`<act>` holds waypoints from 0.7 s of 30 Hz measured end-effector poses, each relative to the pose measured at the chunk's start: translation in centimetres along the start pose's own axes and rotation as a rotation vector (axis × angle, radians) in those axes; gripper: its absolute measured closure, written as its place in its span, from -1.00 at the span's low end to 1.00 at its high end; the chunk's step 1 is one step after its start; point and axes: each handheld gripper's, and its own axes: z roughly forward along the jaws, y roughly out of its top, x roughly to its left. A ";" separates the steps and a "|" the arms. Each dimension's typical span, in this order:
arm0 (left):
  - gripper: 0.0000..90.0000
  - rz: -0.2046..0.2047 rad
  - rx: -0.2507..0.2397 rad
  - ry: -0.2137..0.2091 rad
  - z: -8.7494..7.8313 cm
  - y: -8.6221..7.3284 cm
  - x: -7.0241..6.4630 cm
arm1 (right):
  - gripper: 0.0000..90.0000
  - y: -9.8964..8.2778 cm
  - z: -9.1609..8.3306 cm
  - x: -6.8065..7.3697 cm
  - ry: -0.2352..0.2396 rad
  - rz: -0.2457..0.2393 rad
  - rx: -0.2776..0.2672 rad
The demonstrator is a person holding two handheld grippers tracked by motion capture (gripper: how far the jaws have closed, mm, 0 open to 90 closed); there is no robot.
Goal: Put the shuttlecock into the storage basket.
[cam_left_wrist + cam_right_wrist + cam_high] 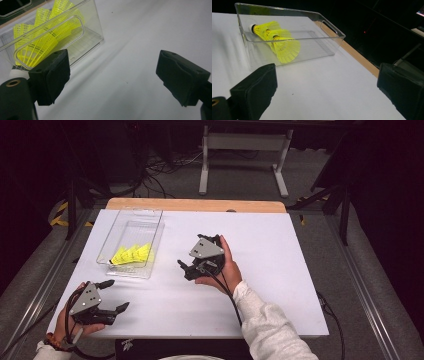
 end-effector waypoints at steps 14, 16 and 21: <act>-0.71 -0.008 -0.003 0.001 0.0 0.0 0.0 | -0.91 -0.6 -1.2 -0.7 -0.037 0.002 0.013; -0.71 -0.007 -0.003 0.001 0.0 0.0 0.0 | -0.91 -0.7 -1.4 -0.9 -0.043 0.001 0.017; -0.71 -0.007 -0.005 0.003 0.0 0.0 0.0 | -0.91 -0.9 -1.8 -1.1 -0.055 -0.004 0.023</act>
